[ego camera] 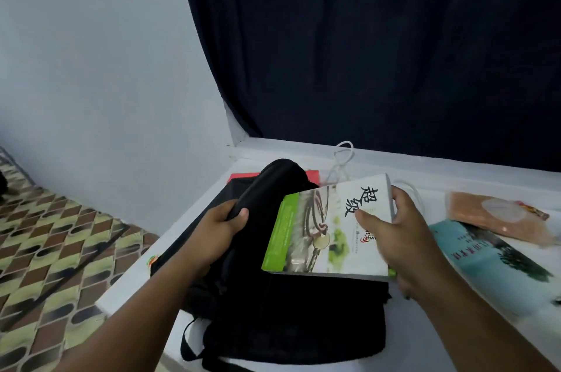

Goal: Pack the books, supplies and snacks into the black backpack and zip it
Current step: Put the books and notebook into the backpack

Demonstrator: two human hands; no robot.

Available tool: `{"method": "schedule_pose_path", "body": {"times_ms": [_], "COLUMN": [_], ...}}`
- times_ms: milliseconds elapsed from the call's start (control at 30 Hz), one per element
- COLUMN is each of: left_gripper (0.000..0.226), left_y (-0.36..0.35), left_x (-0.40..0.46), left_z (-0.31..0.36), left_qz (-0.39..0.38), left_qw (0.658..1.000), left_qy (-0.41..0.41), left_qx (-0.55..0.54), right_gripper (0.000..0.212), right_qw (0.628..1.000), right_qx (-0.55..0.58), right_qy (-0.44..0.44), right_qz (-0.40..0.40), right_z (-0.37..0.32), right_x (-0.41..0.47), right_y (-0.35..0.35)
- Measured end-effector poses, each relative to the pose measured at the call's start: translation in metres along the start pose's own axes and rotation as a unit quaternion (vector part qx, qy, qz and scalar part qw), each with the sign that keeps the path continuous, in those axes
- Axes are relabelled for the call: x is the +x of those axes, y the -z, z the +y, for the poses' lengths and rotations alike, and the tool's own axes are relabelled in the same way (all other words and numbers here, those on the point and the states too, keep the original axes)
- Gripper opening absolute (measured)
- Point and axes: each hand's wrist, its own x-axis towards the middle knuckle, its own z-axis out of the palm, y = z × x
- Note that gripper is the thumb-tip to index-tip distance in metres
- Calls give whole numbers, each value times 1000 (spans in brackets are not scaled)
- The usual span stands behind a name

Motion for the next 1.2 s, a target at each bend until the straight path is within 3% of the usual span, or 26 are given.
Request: {"method": "schedule_pose_path", "body": {"times_ms": [233, 400, 633, 733, 800, 867, 1000, 1133, 1200], "left_gripper": [21, 24, 26, 25, 26, 27, 28, 28, 28], "left_y": [20, 22, 25, 28, 28, 29, 30, 31, 31], "left_x": [8, 8, 18, 22, 23, 23, 22, 21, 21], "left_z": [6, 9, 2, -3, -5, -4, -2, -5, -5], "left_qz": [-9, -54, -43, -39, -40, -50, -68, -85, -89], "left_qw": [994, 991, 983, 979, 975, 970, 966, 967, 969], "left_qy": [-8, -8, 3, 14, 21, 20, 16, 22, 25], "left_qx": [-107, -122, -178, -198, -218, -236, -250, -238, -230], "right_gripper": [37, 28, 54, 95, 98, 87, 62, 76, 87], "right_qw": [999, 996, 963, 962, 962, 928, 807, 772, 798], "right_qx": [3, -7, -142, -146, -205, -311, -506, -570, -555], "right_qy": [-43, -78, -141, -130, -54, 25, 95, 92, 83], "right_qz": [28, 36, -179, -190, -173, -204, -291, -267, -220], "right_z": [-6, 18, 41, 50, 53, 56, 67, 76, 78], "right_x": [18, 33, 39, 44, 51, 55, 52, 62, 64], "right_y": [-43, -91, -121, -124, -128, -129, -134, -138, -138]}}
